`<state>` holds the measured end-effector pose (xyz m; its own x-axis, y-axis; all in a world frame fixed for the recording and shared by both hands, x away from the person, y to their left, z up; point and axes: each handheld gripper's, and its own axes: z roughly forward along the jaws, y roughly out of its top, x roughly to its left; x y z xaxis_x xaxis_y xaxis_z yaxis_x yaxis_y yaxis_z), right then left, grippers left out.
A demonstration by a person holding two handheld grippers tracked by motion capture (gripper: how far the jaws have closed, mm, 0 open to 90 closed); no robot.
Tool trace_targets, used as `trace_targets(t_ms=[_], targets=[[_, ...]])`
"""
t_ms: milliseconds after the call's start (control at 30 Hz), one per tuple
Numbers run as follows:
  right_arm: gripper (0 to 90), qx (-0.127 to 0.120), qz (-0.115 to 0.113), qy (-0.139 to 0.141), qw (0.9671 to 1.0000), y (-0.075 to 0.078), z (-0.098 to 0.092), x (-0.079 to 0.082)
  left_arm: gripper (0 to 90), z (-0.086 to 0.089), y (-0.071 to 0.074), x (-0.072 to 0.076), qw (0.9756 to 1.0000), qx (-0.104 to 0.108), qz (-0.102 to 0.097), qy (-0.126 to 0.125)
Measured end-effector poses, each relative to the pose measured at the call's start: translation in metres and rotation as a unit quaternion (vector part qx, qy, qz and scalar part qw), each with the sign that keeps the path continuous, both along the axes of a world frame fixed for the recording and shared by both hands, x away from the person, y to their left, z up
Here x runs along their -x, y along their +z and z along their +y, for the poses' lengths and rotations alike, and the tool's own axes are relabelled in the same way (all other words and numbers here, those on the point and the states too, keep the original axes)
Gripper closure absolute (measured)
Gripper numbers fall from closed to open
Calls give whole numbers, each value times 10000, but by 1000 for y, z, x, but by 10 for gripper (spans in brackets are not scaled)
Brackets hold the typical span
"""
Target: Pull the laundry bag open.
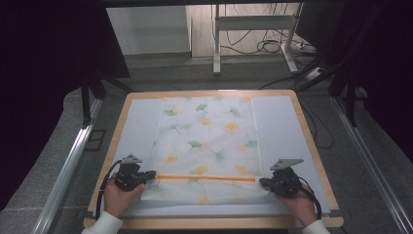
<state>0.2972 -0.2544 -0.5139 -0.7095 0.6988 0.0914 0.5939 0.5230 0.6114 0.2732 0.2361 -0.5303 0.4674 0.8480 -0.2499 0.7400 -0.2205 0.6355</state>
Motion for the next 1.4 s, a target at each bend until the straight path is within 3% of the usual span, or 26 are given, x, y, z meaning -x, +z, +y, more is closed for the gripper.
trace_targets(t_ms=[600,700,800,1000,1400], targets=[[900,15,12,4,10000,0,0,0,900,17,1,6,9998,87,-18,205],[900,11,14,5,10000,0,0,0,900,24,2,8,9994,-56,-71,329],[900,16,13,9,10000,0,0,0,900,30,-2,9,9993,186,21,339],[900,13,11,4,10000,0,0,0,900,22,0,10,9994,-113,-112,320],[898,-43,6,-3,10000,-1,-1,0,900,22,-1,10,9993,-64,-182,319]])
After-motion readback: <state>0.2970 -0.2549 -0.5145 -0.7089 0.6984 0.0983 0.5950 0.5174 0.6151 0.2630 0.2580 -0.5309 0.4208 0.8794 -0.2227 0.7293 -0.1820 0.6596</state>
